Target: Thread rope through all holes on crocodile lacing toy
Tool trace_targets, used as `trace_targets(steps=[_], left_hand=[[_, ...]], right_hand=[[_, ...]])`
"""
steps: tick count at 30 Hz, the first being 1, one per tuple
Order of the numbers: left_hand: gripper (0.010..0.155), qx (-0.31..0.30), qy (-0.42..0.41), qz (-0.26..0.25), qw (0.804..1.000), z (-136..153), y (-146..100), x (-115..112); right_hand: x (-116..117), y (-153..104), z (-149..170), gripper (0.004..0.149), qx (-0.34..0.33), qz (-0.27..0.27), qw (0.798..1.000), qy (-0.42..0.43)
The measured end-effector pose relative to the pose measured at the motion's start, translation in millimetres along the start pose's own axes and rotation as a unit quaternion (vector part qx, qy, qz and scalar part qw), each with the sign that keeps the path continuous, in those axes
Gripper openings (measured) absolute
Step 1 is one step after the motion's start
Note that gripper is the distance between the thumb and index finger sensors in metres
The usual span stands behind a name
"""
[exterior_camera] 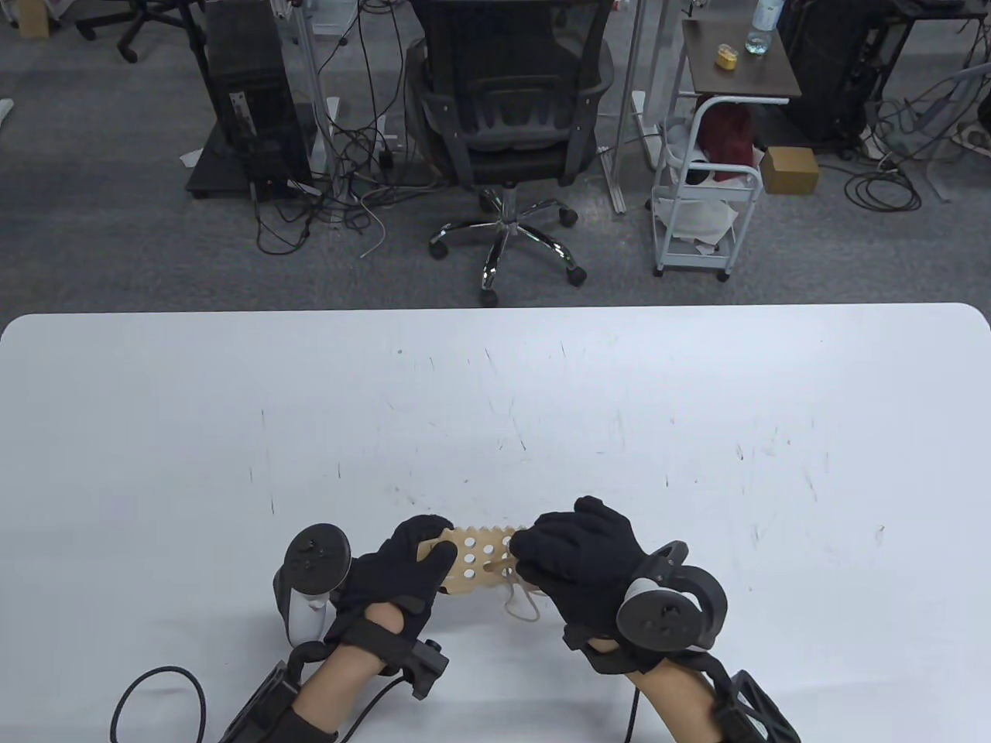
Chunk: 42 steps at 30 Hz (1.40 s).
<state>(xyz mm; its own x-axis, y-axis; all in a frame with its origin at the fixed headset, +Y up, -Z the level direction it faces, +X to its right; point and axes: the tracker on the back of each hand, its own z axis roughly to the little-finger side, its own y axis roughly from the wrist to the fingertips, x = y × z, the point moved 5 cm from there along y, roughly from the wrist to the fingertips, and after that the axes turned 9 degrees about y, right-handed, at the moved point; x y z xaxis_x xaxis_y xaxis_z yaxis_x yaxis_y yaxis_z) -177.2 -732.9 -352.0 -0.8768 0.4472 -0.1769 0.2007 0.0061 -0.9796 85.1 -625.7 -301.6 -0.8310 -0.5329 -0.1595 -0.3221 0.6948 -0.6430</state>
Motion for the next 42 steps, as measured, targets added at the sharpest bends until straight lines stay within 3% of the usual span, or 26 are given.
trace_targets(steps=[9, 20, 27, 42], left_hand=[[0.055, 0.000, 0.002, -0.004, 1.000, 0.8, -0.1, 0.8], [0.056, -0.027, 0.005, 0.015, 0.999, -6.9, -0.6, -7.0], [0.056, -0.050, 0.031, 0.010, 0.998, -13.9, -2.0, -7.4], [0.056, -0.100, 0.057, 0.033, 0.993, -27.2, -4.2, -18.0]], right_hand=[[5.6, 0.3, 1.9, 0.035, 0.009, -0.016, 0.999, 0.036], [18.6, -1.9, 2.0, 0.036, 0.023, -0.053, 0.998, -0.015], [24.8, -2.8, 8.9, 0.063, 0.054, -0.078, 0.995, -0.013], [39.5, -5.0, 9.6, 0.076, 0.073, -0.132, 0.987, -0.049]])
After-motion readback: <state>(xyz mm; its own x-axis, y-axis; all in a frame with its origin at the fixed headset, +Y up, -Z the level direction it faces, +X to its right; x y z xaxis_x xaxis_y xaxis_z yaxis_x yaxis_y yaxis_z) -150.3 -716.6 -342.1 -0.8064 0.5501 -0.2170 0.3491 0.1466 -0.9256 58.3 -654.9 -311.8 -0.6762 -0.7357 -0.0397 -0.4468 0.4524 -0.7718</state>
